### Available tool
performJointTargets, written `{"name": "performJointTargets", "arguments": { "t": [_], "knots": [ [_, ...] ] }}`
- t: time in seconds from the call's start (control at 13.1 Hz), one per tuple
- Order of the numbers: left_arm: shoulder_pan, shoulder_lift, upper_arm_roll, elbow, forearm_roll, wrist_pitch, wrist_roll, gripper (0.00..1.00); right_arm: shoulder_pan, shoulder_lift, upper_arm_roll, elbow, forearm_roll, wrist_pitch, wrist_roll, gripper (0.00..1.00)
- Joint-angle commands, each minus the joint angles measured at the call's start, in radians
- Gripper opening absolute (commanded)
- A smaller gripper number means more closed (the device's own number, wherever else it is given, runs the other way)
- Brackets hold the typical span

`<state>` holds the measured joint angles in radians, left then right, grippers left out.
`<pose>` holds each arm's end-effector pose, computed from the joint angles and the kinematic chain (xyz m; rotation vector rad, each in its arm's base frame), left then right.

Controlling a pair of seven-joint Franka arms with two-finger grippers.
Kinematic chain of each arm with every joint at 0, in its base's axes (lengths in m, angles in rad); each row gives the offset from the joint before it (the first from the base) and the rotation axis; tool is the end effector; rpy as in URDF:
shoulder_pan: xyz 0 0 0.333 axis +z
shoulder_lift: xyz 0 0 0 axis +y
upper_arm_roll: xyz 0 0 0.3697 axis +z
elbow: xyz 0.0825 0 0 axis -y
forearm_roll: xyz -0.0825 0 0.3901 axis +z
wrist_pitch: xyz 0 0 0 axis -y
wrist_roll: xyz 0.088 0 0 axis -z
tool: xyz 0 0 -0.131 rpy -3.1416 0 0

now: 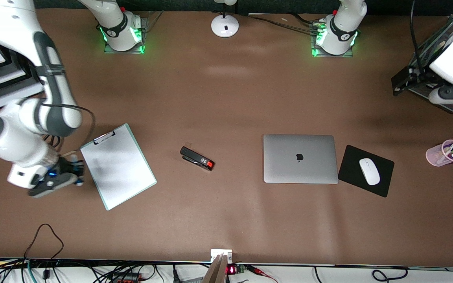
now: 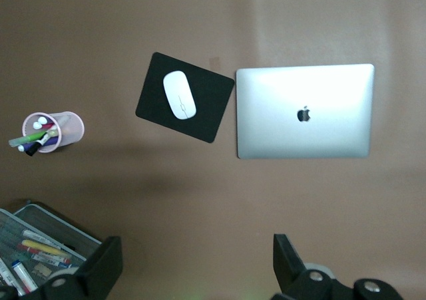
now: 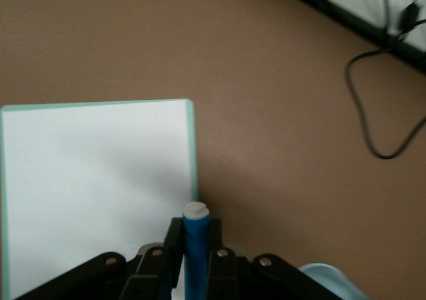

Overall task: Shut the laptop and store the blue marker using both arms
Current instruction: 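Carry the blue marker with the right gripper above the light blue cup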

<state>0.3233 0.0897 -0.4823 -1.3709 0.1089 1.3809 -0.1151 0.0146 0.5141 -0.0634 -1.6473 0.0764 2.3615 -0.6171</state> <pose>0.5653 -0.0588 0.6868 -3.0650 0.0412 0.0922 0.7354 -0.0269 0.3554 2.9795 0.8097 0.3095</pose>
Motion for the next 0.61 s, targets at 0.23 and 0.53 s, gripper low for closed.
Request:
{"name": "performJointTargets", "arguments": {
  "t": [0.23,0.53],
  "knots": [
    [0.091,-0.111,-0.006,-0.074,-0.086,-0.011,0.112,1.00,-0.065,-0.160,0.013,-0.008,0.083,-0.103,-0.368,0.06],
    [0.091,-0.125,-0.006,-0.071,-0.087,-0.023,0.112,1.00,-0.146,-0.178,0.007,0.021,0.330,-0.218,-0.720,0.06]
  ]
}}
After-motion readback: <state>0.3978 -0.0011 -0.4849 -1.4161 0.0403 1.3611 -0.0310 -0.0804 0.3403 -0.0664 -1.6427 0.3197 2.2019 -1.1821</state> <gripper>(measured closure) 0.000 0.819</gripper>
